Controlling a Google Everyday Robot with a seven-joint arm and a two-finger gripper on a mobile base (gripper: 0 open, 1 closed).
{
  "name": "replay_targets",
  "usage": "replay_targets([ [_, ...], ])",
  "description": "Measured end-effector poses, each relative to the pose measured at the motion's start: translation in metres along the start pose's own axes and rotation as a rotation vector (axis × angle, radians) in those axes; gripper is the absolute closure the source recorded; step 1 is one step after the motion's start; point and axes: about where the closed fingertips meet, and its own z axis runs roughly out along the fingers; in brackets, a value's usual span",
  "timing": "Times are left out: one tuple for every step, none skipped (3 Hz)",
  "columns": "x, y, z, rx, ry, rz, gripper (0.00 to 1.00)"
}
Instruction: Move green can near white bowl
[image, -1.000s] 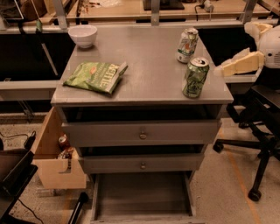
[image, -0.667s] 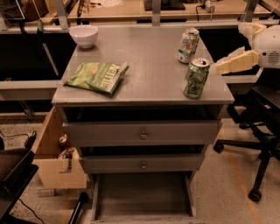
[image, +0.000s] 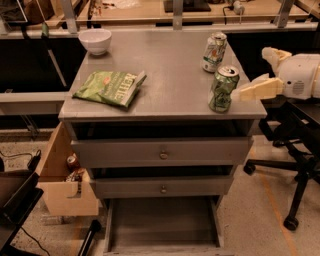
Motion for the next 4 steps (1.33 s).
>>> replay_targets([
  [0.021, 0.006, 0.021, -0.044, -0.056, 0.019, 0.0],
  [0.035, 0.008, 0.036, -0.074, -0.091, 0.037, 0.0],
  [0.045, 0.015, 0.053, -0.113, -0.1, 0.026, 0.18],
  [0.043, 0.016, 0.054, -0.115, -0.101, 0.026, 0.41],
])
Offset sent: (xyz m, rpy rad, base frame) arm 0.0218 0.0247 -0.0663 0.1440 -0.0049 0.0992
